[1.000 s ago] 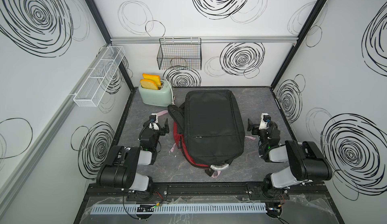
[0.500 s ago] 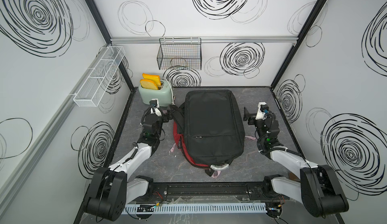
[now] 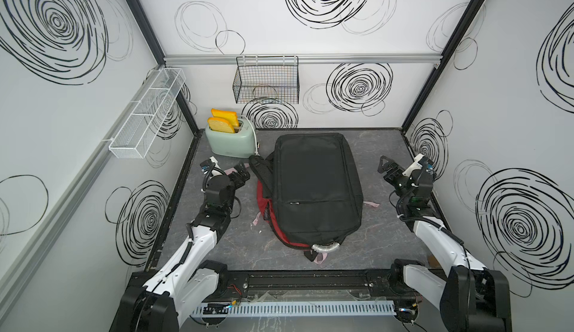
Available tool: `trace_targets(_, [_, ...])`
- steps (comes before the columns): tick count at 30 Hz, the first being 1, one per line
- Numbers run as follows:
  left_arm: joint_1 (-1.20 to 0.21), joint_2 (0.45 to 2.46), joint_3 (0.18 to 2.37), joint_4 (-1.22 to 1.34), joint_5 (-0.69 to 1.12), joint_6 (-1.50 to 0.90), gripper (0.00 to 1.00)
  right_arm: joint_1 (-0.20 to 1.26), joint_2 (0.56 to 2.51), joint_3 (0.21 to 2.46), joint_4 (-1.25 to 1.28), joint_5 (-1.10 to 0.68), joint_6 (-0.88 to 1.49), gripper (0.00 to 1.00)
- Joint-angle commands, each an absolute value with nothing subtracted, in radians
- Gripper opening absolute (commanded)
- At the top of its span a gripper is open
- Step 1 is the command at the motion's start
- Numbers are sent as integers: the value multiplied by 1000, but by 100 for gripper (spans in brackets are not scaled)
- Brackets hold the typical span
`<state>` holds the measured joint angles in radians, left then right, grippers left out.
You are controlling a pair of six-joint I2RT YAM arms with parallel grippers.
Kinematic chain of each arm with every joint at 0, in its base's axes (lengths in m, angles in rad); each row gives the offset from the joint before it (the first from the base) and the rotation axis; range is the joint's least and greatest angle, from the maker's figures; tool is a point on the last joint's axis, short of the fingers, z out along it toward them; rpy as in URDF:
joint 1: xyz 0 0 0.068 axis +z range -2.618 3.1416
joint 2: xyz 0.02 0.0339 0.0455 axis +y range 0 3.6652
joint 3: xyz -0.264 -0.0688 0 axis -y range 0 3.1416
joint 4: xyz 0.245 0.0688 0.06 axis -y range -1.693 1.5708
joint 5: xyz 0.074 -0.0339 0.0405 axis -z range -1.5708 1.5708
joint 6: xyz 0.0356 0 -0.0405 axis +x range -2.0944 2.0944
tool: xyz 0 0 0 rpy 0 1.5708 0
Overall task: Zip up the backpack
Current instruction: Adjust the backpack on the backpack.
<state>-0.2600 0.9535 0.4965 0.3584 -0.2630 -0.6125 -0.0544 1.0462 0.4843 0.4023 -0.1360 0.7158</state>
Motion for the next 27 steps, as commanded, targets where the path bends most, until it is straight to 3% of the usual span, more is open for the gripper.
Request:
trace_targets(1, [-354, 970, 496, 505, -306, -559, 98, 57, 1033, 582, 320, -121, 670, 99])
trace_targets(7, [-584, 1102, 458, 682, -472, -441, 98, 486, 1149, 738, 200, 395, 375, 99])
trace_targets(15, [-551, 989, 373, 671, -364, -352, 98, 507, 1333, 918, -73, 707, 491, 99])
trace_targets(20, [-453, 888, 314, 654, -298, -408, 98, 506, 1333, 906, -46, 676, 485, 99])
trace_targets(27, [-402, 958, 331, 647, -230, -454, 98, 505, 1330, 836, 104, 459, 453, 99])
